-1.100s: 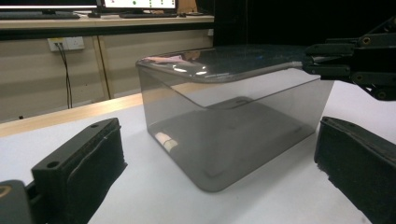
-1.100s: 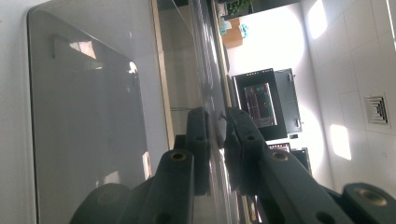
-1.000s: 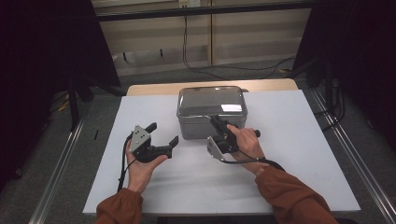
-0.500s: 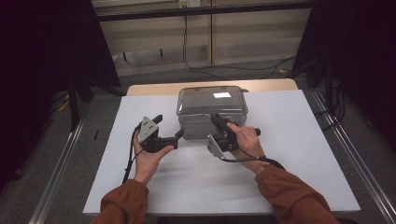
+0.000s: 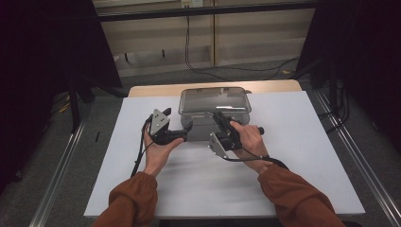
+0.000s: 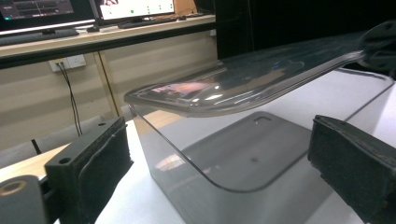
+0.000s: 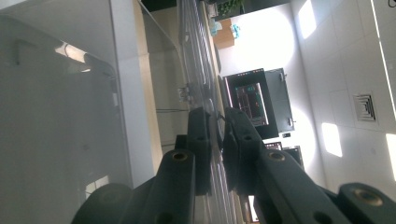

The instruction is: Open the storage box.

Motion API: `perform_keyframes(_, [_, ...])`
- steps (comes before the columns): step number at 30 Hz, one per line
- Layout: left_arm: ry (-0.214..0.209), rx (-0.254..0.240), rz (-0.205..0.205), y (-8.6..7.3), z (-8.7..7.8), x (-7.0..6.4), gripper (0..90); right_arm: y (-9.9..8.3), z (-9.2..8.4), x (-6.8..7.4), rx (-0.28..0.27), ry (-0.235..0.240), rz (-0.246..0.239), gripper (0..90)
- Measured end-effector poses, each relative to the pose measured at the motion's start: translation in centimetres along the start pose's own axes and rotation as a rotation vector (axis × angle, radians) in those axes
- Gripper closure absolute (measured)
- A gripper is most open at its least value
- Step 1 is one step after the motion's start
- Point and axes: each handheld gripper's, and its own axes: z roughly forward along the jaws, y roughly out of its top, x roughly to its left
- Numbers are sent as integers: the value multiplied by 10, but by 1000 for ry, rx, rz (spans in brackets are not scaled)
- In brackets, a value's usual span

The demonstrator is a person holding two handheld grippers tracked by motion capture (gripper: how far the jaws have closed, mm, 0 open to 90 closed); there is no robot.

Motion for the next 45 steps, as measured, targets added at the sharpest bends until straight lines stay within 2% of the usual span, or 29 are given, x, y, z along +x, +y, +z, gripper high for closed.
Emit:
perform_keyframes(2, [10,-8,-23,0,5,3,61,0,0,-1,-1,-1,-1,815])
perform_keyframes(5, [29,-17,8,1,10,9,84,0,0,-1,-2,-3,5,815])
perform_keyframes(8, [38,-18,1,1,15,14,92,0,1,-2,-4,-4,6,815])
perform_keyframes(11, [52,-41,5,1,17,15,108,-1,0,-2,-3,-3,7,815])
perform_keyframes(14, [43,-47,-3,-1,18,14,147,0,0,-1,0,0,3,815])
perform_keyframes(16, [29,-42,15,-1,19,12,161,0,0,-1,0,2,2,814])
perform_keyframes(17, [35,-36,27,-1,19,10,180,0,0,0,2,1,6,813])
perform_keyframes(19, [25,-31,23,-2,20,9,182,0,0,0,-1,0,7,812])
perform_keyframes(24, [29,-51,49,0,20,4,259,-2,-2,2,-3,5,15,807])
perform_keyframes(27, [38,-56,96,1,19,4,273,-3,-2,6,-3,11,16,807])
perform_keyframes(32, [29,-63,117,0,20,4,377,-3,-1,8,-9,18,15,801])
perform_keyframes(34, [27,-73,114,1,20,4,407,-3,-2,8,-10,22,21,797])
perform_keyframes(41, [27,-81,115,1,20,4,424,-7,0,3,-20,36,106,725])
perform_keyframes(45, [27,-80,110,2,19,4,426,-12,0,-3,-19,71,230,607])
